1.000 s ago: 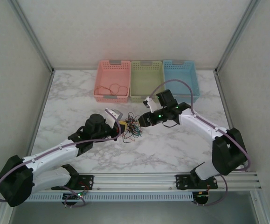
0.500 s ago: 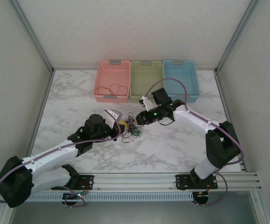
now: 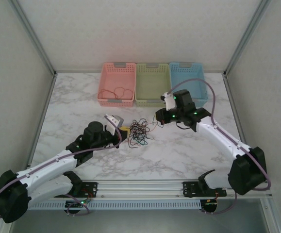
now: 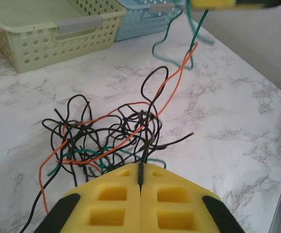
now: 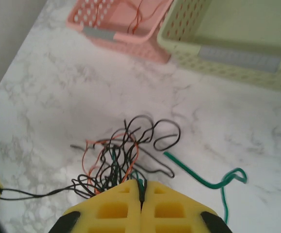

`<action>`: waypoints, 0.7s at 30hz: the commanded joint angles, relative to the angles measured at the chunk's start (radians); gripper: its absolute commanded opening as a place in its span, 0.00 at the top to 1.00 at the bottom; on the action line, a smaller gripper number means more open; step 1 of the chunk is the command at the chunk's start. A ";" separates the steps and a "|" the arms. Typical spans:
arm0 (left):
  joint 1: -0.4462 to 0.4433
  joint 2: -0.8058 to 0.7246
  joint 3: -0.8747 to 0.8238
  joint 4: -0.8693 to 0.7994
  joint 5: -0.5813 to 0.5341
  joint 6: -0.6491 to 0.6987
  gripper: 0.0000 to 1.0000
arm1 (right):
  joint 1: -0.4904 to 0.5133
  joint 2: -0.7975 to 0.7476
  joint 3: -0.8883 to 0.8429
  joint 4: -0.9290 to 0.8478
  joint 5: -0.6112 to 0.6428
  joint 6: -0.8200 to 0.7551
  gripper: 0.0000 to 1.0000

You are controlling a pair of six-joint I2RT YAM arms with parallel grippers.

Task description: Untangle the cables

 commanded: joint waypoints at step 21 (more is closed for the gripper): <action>0.006 -0.060 -0.053 -0.035 -0.049 -0.033 1.00 | -0.122 0.128 0.435 0.117 0.066 0.235 1.00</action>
